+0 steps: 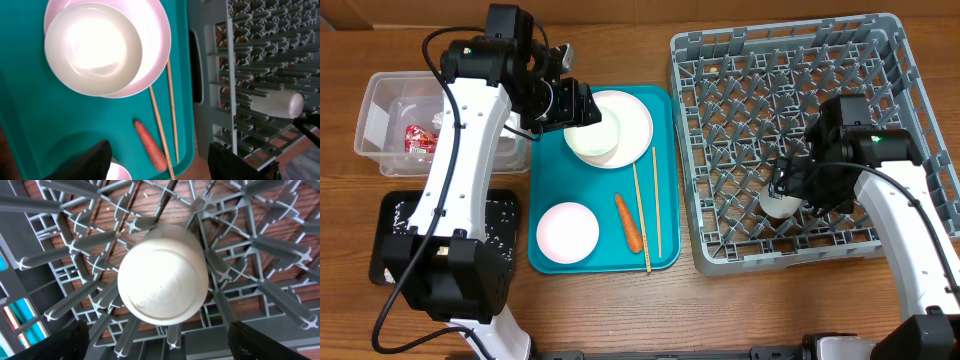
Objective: Sort waste into correct bins and load items into the dishwasher
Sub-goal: 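Lower the white cup upside down into the dish rack with the right gripper, then move the left gripper to the white bowl on the pink plate and grasp its rim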
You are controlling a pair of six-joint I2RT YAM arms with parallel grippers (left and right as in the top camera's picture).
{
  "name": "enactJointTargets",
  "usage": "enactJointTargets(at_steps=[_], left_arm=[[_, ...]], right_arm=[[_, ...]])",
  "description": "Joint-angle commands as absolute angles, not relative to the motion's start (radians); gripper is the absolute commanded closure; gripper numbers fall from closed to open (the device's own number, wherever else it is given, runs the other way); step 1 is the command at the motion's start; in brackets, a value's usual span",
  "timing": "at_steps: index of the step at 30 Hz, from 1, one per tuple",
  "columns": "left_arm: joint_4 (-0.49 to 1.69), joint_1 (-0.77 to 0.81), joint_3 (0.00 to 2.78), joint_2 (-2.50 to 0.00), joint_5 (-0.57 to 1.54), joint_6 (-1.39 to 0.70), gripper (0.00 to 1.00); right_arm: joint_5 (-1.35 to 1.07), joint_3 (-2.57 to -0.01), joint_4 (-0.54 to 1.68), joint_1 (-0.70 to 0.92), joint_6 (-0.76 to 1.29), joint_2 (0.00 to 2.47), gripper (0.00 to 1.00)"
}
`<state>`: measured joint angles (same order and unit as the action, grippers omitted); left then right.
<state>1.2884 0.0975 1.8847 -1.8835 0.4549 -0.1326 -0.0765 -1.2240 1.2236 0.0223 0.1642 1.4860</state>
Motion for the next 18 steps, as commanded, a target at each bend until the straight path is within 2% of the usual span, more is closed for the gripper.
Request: enactJointTargets(at_steps=[1, 6, 12, 18], left_arm=[[1.286, 0.099, 1.886, -1.893, 0.361, -0.155, 0.37], [1.294, 0.107, 1.886, -1.893, 0.221, -0.198, 0.37], [1.248, 0.146, 1.885, -1.897, 0.059, -0.281, 0.38], [1.187, 0.178, 1.885, -1.941, 0.036, -0.308, 0.42]], right_arm=[[-0.097, -1.314, 1.242, 0.029, 0.167, 1.481, 0.09], [-0.149, -1.418, 1.304, 0.029, 0.167, 1.481, 0.09], [-0.171, -1.427, 1.316, 0.029, 0.152, 1.481, 0.09], [-0.170, -1.427, 1.315, 0.029, 0.149, 1.481, 0.09]])
